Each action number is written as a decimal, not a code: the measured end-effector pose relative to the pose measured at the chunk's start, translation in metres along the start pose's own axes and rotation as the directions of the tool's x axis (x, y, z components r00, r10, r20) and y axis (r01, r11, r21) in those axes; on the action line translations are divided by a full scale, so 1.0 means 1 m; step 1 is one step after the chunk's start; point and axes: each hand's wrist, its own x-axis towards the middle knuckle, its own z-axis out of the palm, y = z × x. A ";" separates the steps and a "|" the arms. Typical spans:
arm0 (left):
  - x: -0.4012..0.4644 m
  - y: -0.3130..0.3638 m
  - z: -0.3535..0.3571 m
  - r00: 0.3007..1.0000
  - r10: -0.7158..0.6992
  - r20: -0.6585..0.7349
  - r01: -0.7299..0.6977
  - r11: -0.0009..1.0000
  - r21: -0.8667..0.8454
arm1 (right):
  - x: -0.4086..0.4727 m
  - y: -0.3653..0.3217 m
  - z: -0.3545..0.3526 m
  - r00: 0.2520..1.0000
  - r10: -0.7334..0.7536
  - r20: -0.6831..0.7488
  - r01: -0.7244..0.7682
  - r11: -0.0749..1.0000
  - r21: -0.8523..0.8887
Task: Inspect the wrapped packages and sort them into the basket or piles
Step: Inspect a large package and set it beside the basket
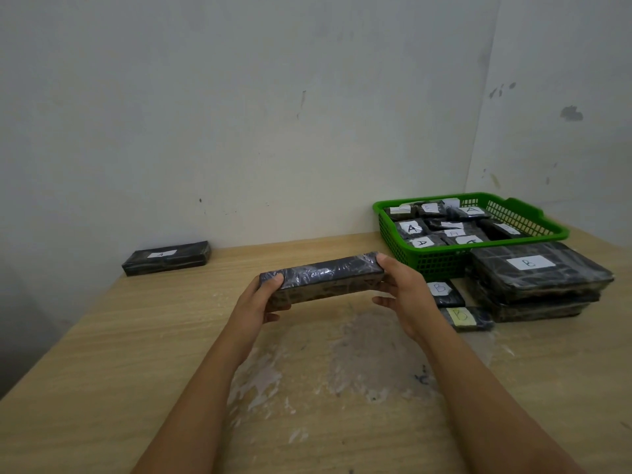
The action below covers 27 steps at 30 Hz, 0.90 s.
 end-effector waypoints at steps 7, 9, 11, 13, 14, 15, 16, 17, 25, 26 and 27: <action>0.001 -0.001 0.001 1.000 -0.009 0.028 0.008 0.999 0.047 | 0.002 0.001 0.000 0.996 -0.081 -0.023 0.080 0.995 -0.056; 0.002 -0.002 0.000 0.999 -0.005 0.046 0.002 0.999 0.052 | 0.001 0.000 0.000 0.996 -0.081 -0.037 0.079 0.995 -0.061; 0.001 -0.002 -0.001 0.999 -0.003 0.051 0.000 0.998 0.059 | 0.002 0.001 0.000 0.995 -0.086 -0.044 0.081 0.992 -0.099; 0.002 -0.003 -0.002 0.999 -0.022 0.033 0.021 0.999 0.035 | 0.002 0.003 0.001 0.995 -0.094 -0.032 0.087 0.982 -0.167; 0.001 -0.002 -0.002 0.999 -0.037 0.030 0.037 0.999 0.018 | 0.000 0.003 0.002 0.995 -0.104 -0.011 0.099 0.972 -0.211; 0.001 -0.001 -0.002 0.998 -0.057 0.030 0.057 0.998 -0.001 | -0.001 0.003 0.002 0.993 -0.119 0.023 0.120 0.959 -0.257; 0.000 0.000 -0.002 0.996 -0.079 0.035 0.079 0.997 -0.016 | -0.003 0.004 0.003 0.988 -0.144 0.056 0.154 0.941 -0.301; -0.002 0.001 -0.001 0.995 -0.093 0.041 0.094 0.995 -0.027 | -0.004 0.005 0.003 0.981 -0.177 0.083 0.194 0.923 -0.333; -0.007 0.008 -0.003 0.993 -0.106 0.056 0.101 0.991 0.092 | -0.006 0.003 0.002 0.975 -0.190 0.112 0.217 0.921 -0.323; -0.007 0.009 -0.004 0.993 -0.114 0.040 0.108 0.987 0.118 | -0.006 0.004 0.001 0.977 -0.176 0.118 0.205 0.925 -0.319; -0.007 0.008 -0.006 0.993 -0.114 0.029 0.109 0.984 0.142 | -0.006 0.006 0.001 0.979 -0.164 0.121 0.195 0.923 -0.331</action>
